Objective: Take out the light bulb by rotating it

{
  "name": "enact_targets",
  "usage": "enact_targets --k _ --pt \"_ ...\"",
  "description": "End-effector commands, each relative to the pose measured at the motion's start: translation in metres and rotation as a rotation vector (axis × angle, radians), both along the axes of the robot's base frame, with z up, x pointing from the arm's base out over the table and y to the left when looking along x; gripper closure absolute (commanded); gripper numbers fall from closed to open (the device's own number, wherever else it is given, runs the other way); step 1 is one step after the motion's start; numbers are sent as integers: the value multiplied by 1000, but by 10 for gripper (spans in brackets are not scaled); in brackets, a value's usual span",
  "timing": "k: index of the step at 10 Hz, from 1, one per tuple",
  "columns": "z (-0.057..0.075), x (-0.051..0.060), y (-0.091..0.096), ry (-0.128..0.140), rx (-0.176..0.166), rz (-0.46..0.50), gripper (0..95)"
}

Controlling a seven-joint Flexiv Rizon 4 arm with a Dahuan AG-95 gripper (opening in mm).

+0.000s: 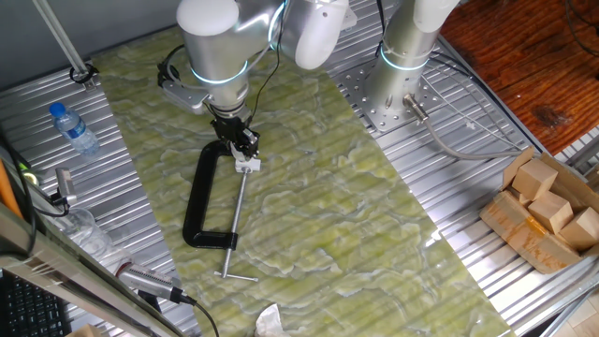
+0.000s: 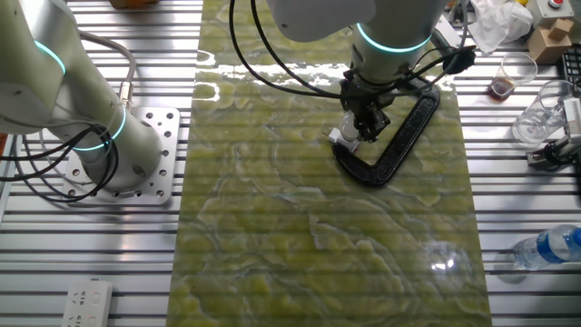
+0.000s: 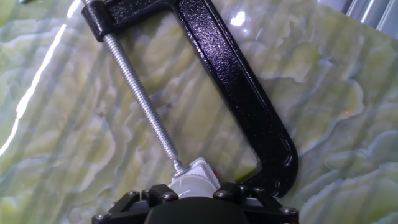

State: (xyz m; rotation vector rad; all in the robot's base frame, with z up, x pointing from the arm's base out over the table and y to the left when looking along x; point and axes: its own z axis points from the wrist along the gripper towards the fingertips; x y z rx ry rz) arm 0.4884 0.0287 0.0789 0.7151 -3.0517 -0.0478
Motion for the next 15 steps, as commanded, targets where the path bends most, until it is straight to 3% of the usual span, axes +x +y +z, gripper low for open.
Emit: enact_targets --k 1,4,7,13,15 --pt "0 0 0 0 1 9 950" --pt "1 0 0 3 0 90 950" --pt "3 0 1 2 -15 287 950" --pt "3 0 1 -4 -7 439 950" --pt "2 0 2 -6 -6 539 950"
